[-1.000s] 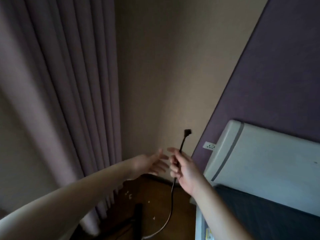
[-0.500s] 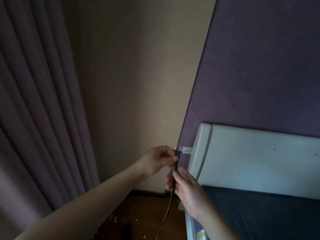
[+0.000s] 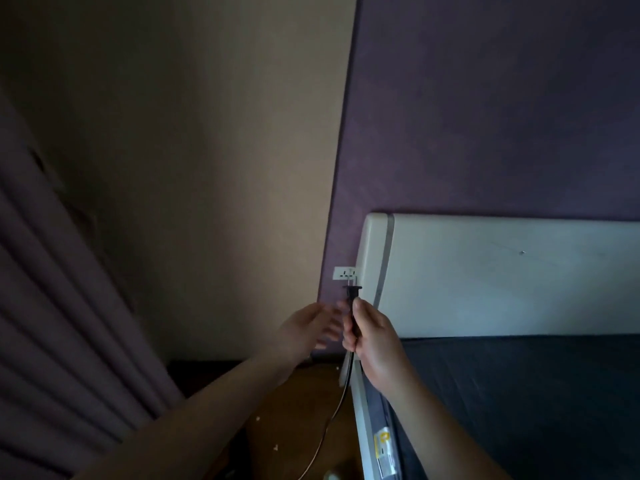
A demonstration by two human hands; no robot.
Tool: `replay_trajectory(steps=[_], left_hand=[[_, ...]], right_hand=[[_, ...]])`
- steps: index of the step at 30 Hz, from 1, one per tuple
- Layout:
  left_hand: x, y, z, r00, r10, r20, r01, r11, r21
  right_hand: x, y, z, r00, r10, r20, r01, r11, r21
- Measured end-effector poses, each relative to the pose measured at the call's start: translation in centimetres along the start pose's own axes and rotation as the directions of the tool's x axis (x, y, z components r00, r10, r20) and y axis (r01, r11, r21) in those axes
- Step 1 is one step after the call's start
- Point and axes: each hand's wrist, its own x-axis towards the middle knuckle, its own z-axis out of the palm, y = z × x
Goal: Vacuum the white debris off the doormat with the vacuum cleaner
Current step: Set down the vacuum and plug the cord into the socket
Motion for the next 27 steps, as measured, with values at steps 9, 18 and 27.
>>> replay_trajectory(steps=[9, 18, 27], left_hand=[[11.2, -3.6, 4.1, 0.957, -0.204, 0.206, 0.177, 0.974, 0.14], [21.8, -9.3, 3.3, 0.905, -0.424, 0.042, 0.415, 0.899, 0.141], [27.1, -17.0, 2.0, 0.848, -0.527, -0.059, 0.522, 0.81, 0.268]], right_hand=[[14.0, 3.1, -6.7, 0.95, 0.277, -0.142, -0.274, 0.961, 0.042], [28.2, 10.1, -11.1, 0.81, 0.536, -0.238, -0.52, 0.844, 0.134], [36.3, 18.7, -12.1, 0.748, 0.566, -0.346, -0.635, 0.761, -0.13]])
